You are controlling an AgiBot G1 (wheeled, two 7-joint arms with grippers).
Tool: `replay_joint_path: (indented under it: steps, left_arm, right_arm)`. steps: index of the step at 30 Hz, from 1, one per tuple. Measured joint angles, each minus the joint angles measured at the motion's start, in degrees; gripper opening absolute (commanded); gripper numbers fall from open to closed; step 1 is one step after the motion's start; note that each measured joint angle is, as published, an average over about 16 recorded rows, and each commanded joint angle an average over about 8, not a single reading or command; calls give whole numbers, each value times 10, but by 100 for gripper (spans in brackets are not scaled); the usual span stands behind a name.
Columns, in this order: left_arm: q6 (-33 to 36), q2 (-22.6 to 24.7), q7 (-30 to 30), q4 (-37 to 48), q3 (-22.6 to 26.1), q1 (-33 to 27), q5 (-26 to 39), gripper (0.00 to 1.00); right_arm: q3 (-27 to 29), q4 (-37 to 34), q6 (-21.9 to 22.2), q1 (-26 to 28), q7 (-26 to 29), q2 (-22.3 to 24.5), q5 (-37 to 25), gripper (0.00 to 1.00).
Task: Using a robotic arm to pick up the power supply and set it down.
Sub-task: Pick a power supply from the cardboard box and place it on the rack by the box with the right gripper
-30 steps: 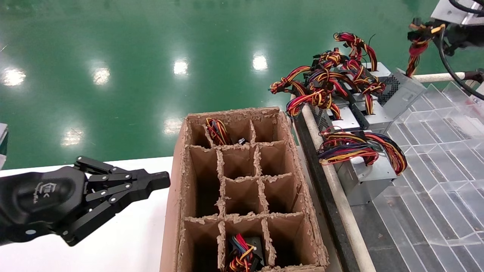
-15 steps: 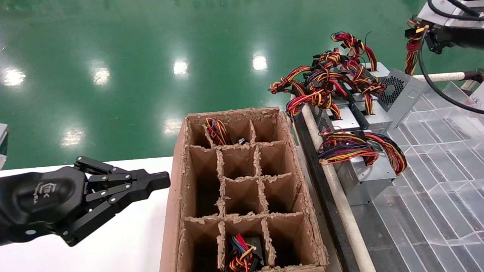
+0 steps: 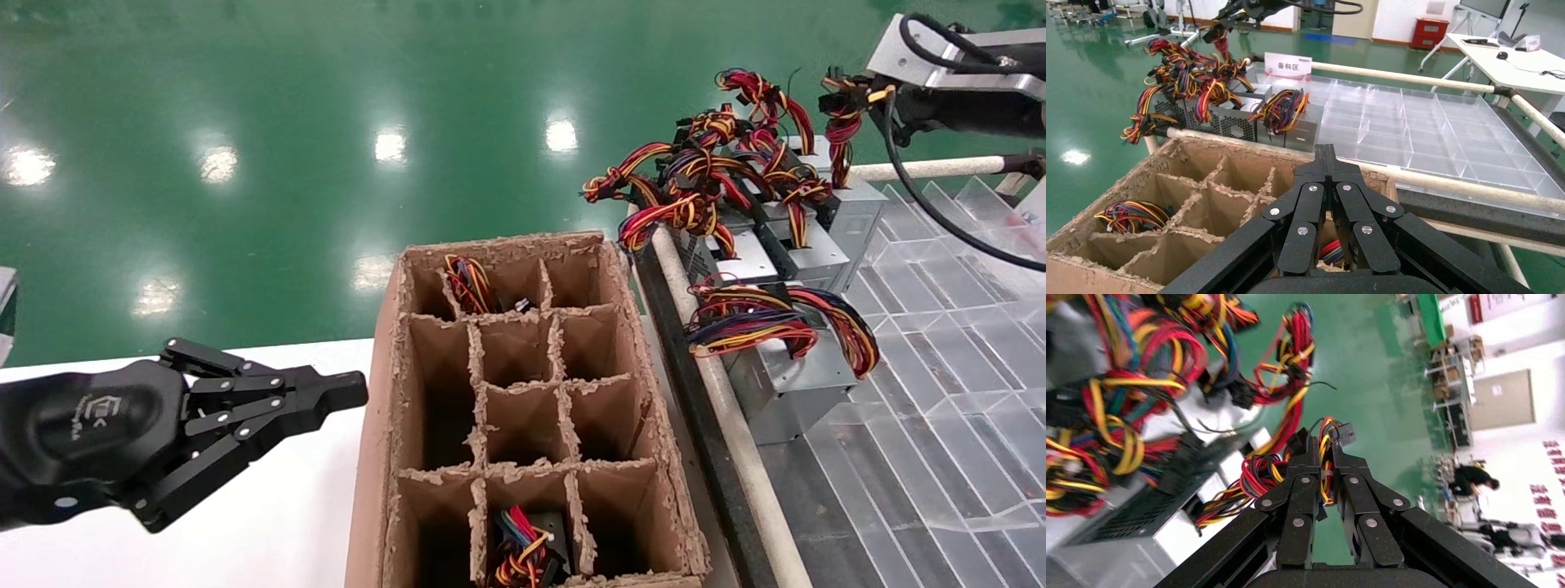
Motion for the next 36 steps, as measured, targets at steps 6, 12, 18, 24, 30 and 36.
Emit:
replay_joint_path:
  steps: [6, 12, 18, 24, 30, 36]
  left_arm:
    - [0, 0, 0, 0, 0, 0, 0, 0]
    - [0, 0, 0, 0, 0, 0, 0, 0]
    - [0, 0, 0, 0, 0, 0, 0, 0]
    - [0, 0, 0, 0, 0, 0, 0, 0]
    - [0, 0, 0, 0, 0, 0, 0, 0]
    - [0, 0, 0, 0, 0, 0, 0, 0]
  right_arm:
    - [2, -2, -25, 0, -7, 3, 3, 4]
    - [3, -6, -37, 0, -9, 4, 5, 76]
    - [5, -10, -45, 2, -6, 4, 7, 100]
    - [6, -12, -57, 6, -2, 5, 9, 100]
    - [12, -13, -77, 10, 2, 11, 18, 100]
    - [27, -12, -110, 13, 5, 22, 40, 100]
